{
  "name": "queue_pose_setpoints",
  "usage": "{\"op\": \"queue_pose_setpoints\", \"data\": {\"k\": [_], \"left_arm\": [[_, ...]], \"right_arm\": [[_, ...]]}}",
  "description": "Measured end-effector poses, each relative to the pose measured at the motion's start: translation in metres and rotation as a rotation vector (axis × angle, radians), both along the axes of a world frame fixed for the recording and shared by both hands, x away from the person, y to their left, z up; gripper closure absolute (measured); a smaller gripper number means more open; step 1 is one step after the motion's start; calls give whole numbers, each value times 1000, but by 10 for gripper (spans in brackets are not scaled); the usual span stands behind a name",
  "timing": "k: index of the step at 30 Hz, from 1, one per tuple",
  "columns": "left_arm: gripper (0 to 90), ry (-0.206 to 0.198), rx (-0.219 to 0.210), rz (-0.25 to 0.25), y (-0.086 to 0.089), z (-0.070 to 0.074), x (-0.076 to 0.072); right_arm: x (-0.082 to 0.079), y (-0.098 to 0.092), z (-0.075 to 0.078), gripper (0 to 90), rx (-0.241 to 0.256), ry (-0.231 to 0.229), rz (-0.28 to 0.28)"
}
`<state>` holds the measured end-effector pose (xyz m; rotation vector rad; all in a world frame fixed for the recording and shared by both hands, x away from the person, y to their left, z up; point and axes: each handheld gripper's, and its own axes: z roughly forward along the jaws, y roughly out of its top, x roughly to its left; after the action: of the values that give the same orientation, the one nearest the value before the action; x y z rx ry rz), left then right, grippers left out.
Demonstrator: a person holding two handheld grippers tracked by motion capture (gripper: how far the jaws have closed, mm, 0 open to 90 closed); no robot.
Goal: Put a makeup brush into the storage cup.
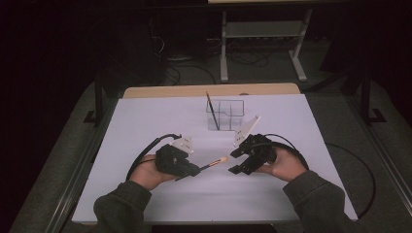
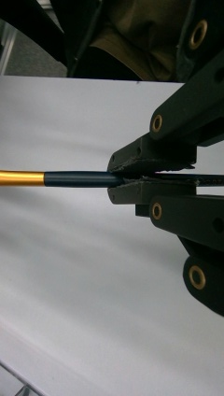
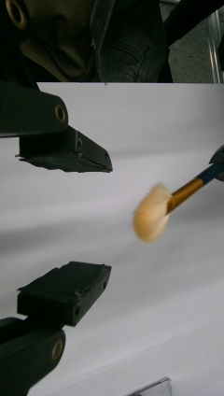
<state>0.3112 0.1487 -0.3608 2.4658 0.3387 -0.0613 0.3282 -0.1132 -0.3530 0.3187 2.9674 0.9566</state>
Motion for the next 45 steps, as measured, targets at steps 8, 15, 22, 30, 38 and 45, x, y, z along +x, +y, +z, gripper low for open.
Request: {"op": "queue_pose_setpoints", "data": {"k": [8, 15, 22, 30, 38, 45], "left_arm": [[840, 12, -30, 52, 1, 1, 5], [839, 25, -36, 96, -8, -1, 9], [837, 25, -36, 127, -15, -1, 11], [837, 30, -41, 130, -23, -2, 12], [836, 35, -40, 120, -29, -6, 12], [837, 39, -37, 109, -36, -7, 10]], "right_arm": [[1, 1, -2, 460, 4, 0, -13], [4, 4, -2, 560, 34, 15, -17], [8, 4, -1, 647, 56, 3, -52], [11, 3, 1, 701, 86, 27, -80], [11, 0, 7, 750, 135, 23, -88], [12, 1, 10, 805, 163, 33, -77]]}}
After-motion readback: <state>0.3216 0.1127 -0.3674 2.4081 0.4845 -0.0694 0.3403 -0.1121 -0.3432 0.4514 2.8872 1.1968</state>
